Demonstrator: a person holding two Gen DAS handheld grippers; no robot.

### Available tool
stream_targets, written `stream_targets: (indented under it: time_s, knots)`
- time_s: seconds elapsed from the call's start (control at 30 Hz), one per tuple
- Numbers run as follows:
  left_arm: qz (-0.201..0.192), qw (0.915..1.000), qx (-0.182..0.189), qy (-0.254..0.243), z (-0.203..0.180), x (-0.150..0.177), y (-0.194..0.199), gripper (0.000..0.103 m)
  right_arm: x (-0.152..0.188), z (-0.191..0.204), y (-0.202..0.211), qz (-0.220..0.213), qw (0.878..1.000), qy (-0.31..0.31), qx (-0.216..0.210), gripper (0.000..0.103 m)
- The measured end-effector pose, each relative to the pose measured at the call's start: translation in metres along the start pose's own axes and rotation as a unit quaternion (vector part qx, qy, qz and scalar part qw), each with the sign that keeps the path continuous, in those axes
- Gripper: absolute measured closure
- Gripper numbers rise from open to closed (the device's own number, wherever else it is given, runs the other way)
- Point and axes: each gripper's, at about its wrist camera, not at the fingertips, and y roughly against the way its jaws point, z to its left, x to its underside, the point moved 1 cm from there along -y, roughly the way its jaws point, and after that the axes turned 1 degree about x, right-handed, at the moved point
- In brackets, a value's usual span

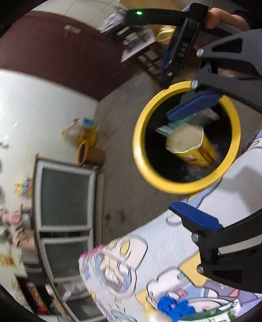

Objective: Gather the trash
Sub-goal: 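Carry the box and carton to the yellow bin and release both, then return both tools to the table and approach the yellow candy bag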

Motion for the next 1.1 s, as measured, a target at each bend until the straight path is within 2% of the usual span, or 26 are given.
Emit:
stream_targets:
  time_s: [0.07, 0.23, 0.47, 0.53, 0.67, 0.77, 0.83, 0.9, 0.97, 1.1]
  knots:
    - [-0.012, 0.9998, -0.012, 0.008, 0.006, 0.001, 0.011, 0.01, 0.003, -0.007, 0.005, -0.008, 1.0, -0.008, 0.015, 0.034]
    - [-0.058, 0.997, -0.048, 0.015, 0.023, 0.008, 0.053, 0.008, 0.012, -0.01, 0.025, -0.034, 0.999, -0.015, 0.001, 0.034]
    - [-0.114, 0.9903, -0.079, -0.008, 0.057, 0.023, 0.132, 0.008, 0.018, 0.038, 0.064, -0.107, 0.992, 0.034, -0.064, 0.034]
    - [-0.129, 0.9872, -0.093, -0.009, 0.077, 0.033, 0.159, 0.008, 0.02, 0.063, 0.074, -0.114, 0.987, 0.056, -0.102, 0.033]
    - [-0.138, 0.9788, -0.151, -0.01, 0.12, 0.059, 0.203, 0.008, 0.023, 0.115, 0.08, -0.101, 0.972, 0.113, -0.18, 0.026]
    - [-0.131, 0.9665, -0.221, -0.004, 0.163, 0.082, 0.235, 0.008, 0.033, 0.164, 0.081, -0.101, 0.962, 0.173, -0.184, 0.026]
    - [-0.123, 0.9611, -0.247, 0.004, 0.186, 0.092, 0.249, 0.008, 0.042, 0.2, 0.074, -0.082, 0.954, 0.211, -0.199, 0.026]
    - [-0.114, 0.956, -0.27, 0.019, 0.212, 0.103, 0.262, 0.008, 0.05, 0.231, 0.067, -0.06, 0.946, 0.239, -0.21, 0.026]
    - [-0.094, 0.9546, -0.28, 0.037, 0.237, 0.11, 0.269, 0.008, 0.063, 0.268, 0.058, -0.027, 0.935, 0.268, -0.233, 0.026]
    - [-0.072, 0.9539, -0.287, 0.048, 0.265, 0.126, 0.271, 0.008, 0.079, 0.33, 0.033, 0.045, 0.914, 0.292, -0.278, 0.026]
